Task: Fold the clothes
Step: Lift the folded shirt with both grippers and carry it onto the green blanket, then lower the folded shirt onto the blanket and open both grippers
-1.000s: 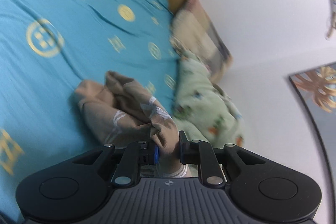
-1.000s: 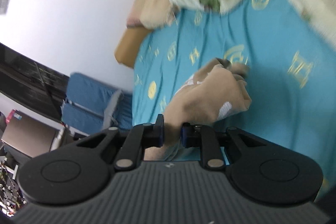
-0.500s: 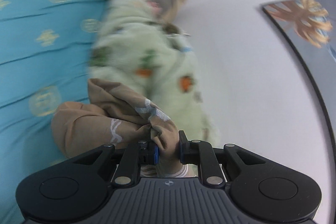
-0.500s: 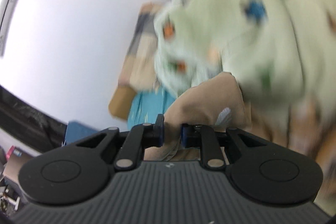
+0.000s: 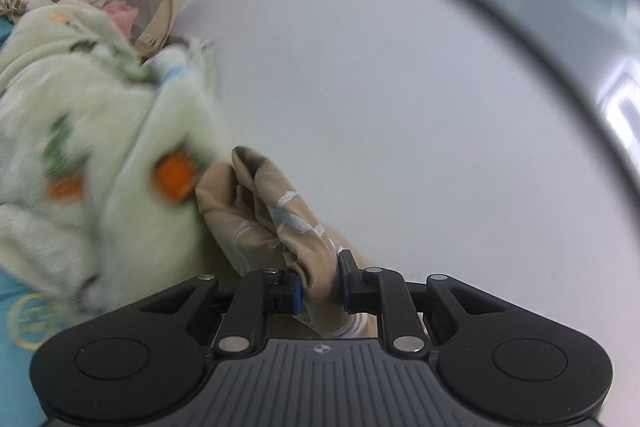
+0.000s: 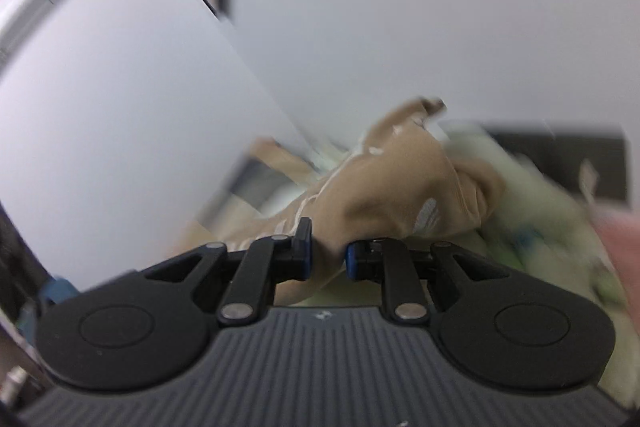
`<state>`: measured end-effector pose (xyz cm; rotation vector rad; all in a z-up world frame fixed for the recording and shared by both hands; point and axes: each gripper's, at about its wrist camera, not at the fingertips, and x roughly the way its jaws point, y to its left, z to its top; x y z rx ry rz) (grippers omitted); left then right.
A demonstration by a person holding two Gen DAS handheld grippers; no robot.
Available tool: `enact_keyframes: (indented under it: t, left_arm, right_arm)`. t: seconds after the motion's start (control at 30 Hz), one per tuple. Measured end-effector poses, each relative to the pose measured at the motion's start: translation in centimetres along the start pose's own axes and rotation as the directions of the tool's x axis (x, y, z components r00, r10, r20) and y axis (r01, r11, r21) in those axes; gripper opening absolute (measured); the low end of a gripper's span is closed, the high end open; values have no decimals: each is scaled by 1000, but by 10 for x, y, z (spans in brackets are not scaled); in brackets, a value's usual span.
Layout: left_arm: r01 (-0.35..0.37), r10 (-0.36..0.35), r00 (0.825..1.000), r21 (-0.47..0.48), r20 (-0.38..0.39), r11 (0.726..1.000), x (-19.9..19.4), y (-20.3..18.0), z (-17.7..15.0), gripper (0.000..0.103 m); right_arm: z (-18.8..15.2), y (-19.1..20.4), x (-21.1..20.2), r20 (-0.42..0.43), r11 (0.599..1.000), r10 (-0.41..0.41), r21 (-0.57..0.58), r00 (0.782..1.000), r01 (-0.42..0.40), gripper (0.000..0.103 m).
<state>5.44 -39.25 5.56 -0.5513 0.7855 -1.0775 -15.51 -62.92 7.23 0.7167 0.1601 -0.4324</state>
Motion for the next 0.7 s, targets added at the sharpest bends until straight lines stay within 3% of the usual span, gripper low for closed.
enact_keyframes:
  t: [0.1, 0.2, 0.27, 0.33, 0.37, 0.4, 0.47, 0.53, 0.7]
  left_arm:
    - [-38, 42, 998, 91, -38, 995, 10, 13, -30, 18]
    - [-94, 108, 992, 186, -67, 978, 6, 16, -56, 23]
    - [-149, 167, 984, 227, -65, 962, 3, 16, -63, 33]
    - [-190, 211, 976, 259, -53, 947, -6, 11, -64, 62]
    - [-205, 223, 974, 270, -38, 941, -14, 7, -64, 70]
    - [-212, 227, 974, 280, -21, 936, -21, 2, -63, 81]
    - [-207, 218, 976, 313, 1, 927, -39, -12, -60, 87]
    - [-201, 207, 978, 357, 19, 912, -55, -28, -58, 99]
    - [-209, 191, 978, 455, 86, 866, -108, -82, -60, 103]
  right_arm:
    - [-50, -31, 5, -95, 997, -57, 48, 994, 61, 19]
    - [-81, -39, 0, -110, 994, -101, 25, 989, 104, 21]
    - [-86, -38, -5, -114, 990, -141, -1, 983, 142, 23]
    - [-88, -33, -8, -146, 983, -183, -30, 972, 181, 28]
    - [-87, -29, -13, -157, 981, -195, -54, 968, 189, 38]
    - [-86, -25, -18, -168, 978, -206, -78, 964, 196, 59]
    - [-86, -14, -42, -146, 974, -209, -122, 967, 192, 87]
    - [-80, 0, -69, -96, 967, -206, -169, 974, 188, 89]
    - [-69, 39, -125, -4, 950, -204, -244, 979, 196, 89]
